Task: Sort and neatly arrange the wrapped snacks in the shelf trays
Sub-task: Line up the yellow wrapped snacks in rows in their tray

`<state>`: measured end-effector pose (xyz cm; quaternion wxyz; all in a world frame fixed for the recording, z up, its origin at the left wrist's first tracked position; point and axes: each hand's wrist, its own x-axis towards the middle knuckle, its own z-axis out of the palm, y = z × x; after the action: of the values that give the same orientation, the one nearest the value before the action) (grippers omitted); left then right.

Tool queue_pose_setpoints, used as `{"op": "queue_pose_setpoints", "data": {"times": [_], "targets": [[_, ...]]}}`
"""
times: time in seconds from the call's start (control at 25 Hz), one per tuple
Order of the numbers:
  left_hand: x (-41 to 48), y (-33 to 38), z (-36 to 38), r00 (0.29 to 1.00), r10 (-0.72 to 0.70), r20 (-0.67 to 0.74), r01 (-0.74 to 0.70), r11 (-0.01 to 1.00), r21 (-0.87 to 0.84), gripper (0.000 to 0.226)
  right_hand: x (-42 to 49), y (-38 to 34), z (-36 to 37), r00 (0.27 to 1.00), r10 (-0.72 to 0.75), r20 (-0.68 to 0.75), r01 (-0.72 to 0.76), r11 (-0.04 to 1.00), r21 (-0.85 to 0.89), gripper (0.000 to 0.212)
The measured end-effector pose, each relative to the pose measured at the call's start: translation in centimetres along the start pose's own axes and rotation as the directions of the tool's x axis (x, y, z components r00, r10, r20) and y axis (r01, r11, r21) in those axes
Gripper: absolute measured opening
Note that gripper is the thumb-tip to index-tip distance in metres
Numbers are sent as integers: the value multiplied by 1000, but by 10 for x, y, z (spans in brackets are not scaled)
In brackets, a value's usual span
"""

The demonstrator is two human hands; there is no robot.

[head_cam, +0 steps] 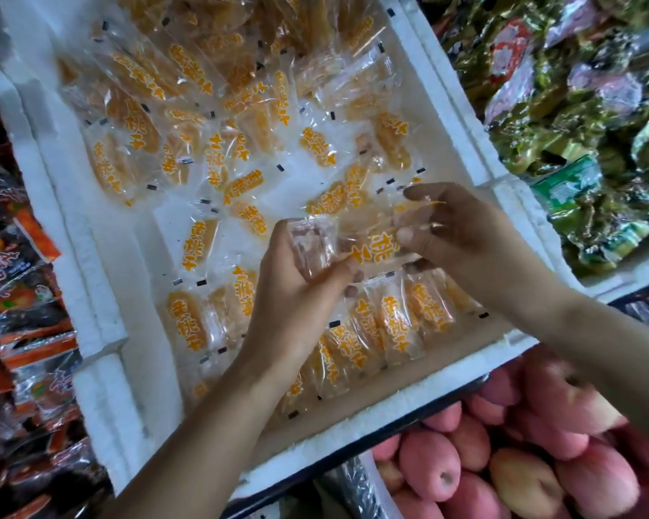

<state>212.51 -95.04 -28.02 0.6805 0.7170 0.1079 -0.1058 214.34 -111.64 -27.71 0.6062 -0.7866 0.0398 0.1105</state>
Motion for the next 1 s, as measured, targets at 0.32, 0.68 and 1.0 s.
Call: {"op": "queue_pose_setpoints", "data": {"times": [0.32, 0.68, 1.0], "targets": [[-10, -4, 19, 991, -110, 81, 110, 994, -5, 23, 10, 4, -68, 946, -305, 107, 272, 570, -775, 17], [-14, -12, 29, 986, -89, 139, 74, 991, 109, 38, 20, 39, -56, 883, -112, 457, 457, -27, -889, 35], [-11, -15, 38, 991, -107, 85, 105, 994, 26, 7, 15, 42, -53, 877, -340, 338, 422, 210, -882, 35]]}}
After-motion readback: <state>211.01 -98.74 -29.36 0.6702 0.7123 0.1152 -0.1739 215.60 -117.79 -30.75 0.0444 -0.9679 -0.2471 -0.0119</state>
